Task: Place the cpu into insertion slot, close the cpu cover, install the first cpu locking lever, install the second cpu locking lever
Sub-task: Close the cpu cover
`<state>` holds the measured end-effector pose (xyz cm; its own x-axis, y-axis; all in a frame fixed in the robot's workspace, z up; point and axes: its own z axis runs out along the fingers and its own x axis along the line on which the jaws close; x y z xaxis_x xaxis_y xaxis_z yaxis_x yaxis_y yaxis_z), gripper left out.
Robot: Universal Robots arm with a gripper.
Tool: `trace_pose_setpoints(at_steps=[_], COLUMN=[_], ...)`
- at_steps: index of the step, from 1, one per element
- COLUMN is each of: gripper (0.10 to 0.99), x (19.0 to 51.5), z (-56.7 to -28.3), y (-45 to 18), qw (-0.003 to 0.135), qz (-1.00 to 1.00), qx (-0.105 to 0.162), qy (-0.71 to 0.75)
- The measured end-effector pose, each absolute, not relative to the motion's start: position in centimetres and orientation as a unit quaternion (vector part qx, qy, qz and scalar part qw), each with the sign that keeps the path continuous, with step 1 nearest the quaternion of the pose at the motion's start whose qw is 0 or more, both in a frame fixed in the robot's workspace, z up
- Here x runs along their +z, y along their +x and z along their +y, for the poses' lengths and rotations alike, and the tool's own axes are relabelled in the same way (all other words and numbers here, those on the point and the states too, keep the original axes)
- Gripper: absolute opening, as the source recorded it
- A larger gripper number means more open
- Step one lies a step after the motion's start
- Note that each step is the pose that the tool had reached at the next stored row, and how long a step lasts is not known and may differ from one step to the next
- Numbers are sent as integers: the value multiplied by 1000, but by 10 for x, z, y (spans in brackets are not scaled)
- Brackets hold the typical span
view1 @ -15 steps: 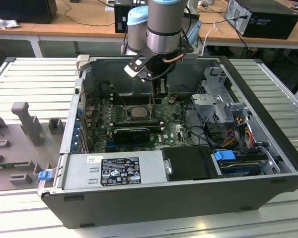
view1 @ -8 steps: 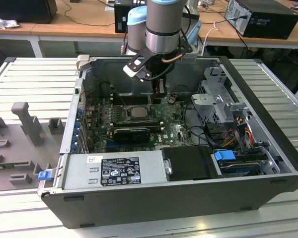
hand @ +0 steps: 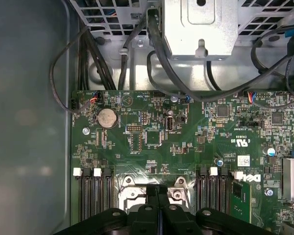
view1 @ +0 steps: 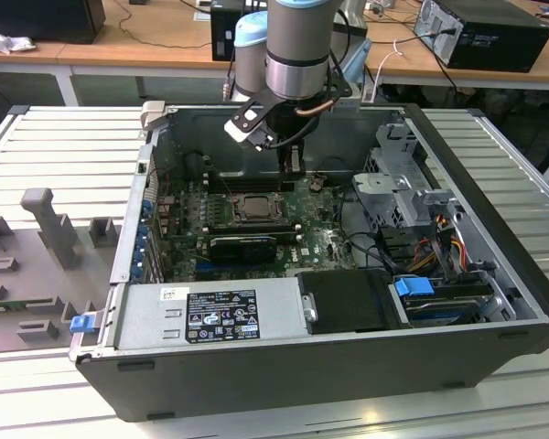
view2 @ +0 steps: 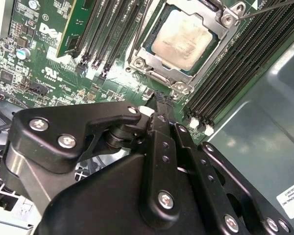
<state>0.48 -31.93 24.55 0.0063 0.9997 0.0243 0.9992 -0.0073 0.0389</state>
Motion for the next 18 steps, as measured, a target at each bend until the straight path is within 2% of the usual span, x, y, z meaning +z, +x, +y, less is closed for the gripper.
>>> trace_pose_setpoints(at_steps=[10, 18], gripper=[106, 106], x=[245, 242], z=[-319, -319], y=[0, -5], qw=[5, -2], qz=[705, 705], qx=[22, 16], qy=[709, 709])
